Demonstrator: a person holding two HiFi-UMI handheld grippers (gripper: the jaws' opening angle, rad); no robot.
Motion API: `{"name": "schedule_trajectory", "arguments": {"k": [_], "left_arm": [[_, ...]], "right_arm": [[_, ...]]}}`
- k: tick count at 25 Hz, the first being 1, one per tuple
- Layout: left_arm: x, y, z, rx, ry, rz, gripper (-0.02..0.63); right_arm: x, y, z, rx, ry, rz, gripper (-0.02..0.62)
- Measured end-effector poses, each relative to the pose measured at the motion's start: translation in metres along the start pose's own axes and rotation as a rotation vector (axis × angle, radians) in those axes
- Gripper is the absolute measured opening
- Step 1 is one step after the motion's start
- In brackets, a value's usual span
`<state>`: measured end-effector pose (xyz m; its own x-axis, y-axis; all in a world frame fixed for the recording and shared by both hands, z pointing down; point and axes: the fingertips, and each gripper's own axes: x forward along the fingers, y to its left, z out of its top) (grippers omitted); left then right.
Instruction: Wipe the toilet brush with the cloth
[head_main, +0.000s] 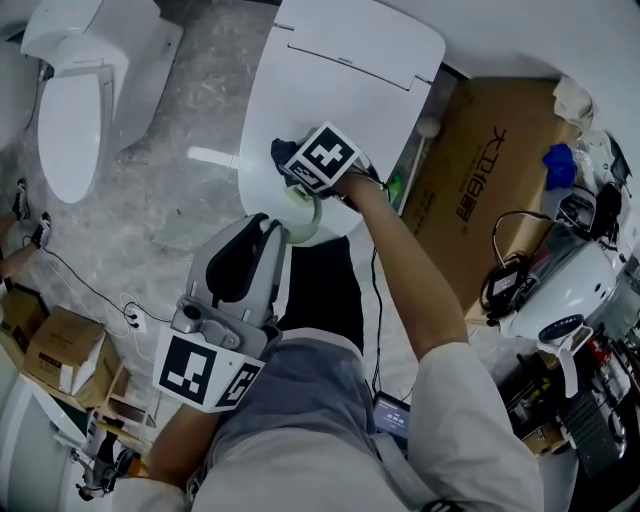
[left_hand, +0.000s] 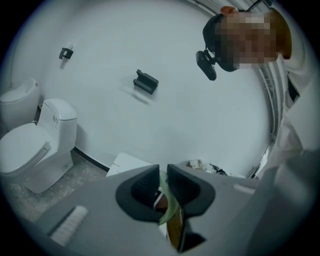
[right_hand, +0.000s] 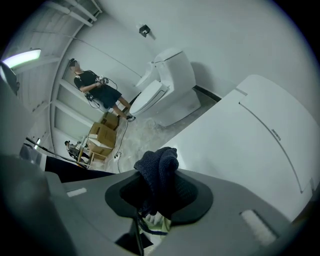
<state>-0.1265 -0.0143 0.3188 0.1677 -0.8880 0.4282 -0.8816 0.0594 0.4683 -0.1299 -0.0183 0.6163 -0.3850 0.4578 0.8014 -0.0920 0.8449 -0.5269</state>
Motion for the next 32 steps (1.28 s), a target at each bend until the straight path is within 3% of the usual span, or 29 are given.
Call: {"name": "schedule_trajectory", "arguments": {"k": [19, 32], "left_arm": [[0.0, 0.005, -0.001, -0.001, -0.009, 0.014, 0.0], [0.001, 0.006, -0.002, -0.007, -0.014, 0.02, 0.0]], "right_arm": [[0.033, -0.015, -0.004, -0.024, 0.099, 0.013, 0.117], [0.044, -0.027, -0.009, 0.031, 0.137, 0.043, 0.118]]}}
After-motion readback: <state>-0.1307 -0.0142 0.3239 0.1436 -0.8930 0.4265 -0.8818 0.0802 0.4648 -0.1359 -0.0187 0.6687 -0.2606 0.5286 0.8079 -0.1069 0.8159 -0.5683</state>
